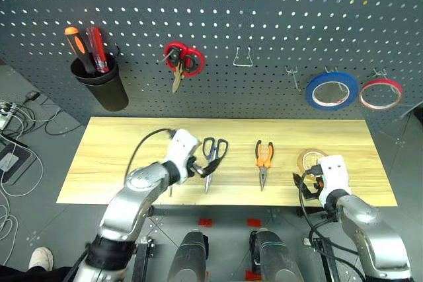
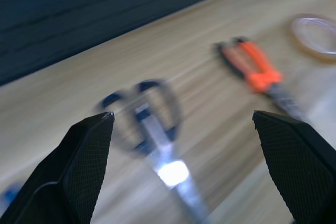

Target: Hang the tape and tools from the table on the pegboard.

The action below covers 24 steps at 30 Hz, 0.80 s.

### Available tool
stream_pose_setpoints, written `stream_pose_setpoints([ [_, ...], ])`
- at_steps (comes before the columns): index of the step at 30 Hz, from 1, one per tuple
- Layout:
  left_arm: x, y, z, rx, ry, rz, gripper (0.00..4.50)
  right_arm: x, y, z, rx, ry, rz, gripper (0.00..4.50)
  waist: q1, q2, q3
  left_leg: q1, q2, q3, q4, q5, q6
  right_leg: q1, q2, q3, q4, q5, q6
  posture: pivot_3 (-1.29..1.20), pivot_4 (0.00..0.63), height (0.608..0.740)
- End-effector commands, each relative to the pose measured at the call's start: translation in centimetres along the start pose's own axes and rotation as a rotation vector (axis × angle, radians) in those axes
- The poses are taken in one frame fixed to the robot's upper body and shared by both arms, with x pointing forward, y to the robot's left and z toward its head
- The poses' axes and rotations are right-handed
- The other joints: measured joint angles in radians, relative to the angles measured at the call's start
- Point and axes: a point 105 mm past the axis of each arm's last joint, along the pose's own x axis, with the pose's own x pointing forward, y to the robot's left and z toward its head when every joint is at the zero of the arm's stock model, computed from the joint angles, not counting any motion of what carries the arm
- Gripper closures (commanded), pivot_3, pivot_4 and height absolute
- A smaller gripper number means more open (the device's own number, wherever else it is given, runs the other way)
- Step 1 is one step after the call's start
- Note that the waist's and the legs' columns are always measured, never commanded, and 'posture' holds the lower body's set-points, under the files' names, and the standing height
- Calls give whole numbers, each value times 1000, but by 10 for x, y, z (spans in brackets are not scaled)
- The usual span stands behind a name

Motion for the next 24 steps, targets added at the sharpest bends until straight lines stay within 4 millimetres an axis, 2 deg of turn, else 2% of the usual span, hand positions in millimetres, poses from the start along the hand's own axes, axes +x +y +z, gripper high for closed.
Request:
stream_pose_setpoints([
  [1, 26, -17, 14, 99, -34, -178, 28, 6, -6, 9, 6, -7, 28, 0, -7, 0, 17, 0, 0, 0, 0, 0, 0, 0, 0, 0, 0, 0, 0, 26, 409, 740],
  [7, 54, -33, 21, 217, -50, -350, 28, 19, -11, 23, 5, -28, 39, 0, -19, -1, 53, -9, 0, 1, 10, 0, 0, -7, 1, 1, 6, 0, 0, 8, 439, 740],
  [11, 67, -39, 16, 286, -50, -409, 28, 24, -14, 24, 38, -24, 28, 0, -28, -2, 73, -10, 0, 1, 10, 0, 1, -8, 0, 1, 7, 0, 0, 10, 450, 740],
  [15, 80, -44, 13, 325, -55, -441, 28, 28, -21, 24, 39, -21, 7, 0, -30, -3, 87, -11, 0, 2, 11, 0, 1, -9, 0, 1, 7, 0, 0, 13, 465, 740],
  [24, 106, -47, 22, 379, -91, -451, 28, 41, -29, 30, 55, -31, -11, 0, -33, -6, 106, -15, 0, 4, 12, 0, 0, -13, 0, 1, 8, 0, 1, 20, 481, 740],
])
